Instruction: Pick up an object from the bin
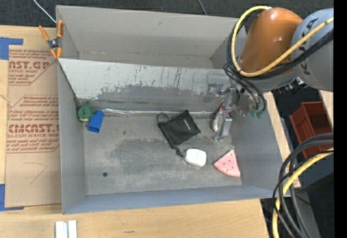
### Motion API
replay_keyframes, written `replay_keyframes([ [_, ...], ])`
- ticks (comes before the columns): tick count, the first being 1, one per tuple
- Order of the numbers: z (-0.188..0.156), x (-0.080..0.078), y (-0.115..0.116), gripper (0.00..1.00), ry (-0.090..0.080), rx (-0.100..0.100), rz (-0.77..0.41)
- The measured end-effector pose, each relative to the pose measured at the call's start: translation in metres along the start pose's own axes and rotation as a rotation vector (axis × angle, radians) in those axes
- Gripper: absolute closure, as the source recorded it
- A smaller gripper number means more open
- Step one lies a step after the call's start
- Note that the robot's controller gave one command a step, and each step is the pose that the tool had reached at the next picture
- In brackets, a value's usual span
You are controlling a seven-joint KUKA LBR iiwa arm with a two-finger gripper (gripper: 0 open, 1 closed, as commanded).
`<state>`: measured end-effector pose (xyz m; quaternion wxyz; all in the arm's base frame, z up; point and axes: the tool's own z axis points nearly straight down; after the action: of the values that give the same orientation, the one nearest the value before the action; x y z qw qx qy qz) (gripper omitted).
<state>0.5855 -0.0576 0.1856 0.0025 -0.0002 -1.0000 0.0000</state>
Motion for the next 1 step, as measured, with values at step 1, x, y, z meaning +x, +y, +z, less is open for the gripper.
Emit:
replay_keyframes([
  [1, -0.0051, -0.0013, 0.0003, 0.00, -0.008, 0.001, -0.001],
])
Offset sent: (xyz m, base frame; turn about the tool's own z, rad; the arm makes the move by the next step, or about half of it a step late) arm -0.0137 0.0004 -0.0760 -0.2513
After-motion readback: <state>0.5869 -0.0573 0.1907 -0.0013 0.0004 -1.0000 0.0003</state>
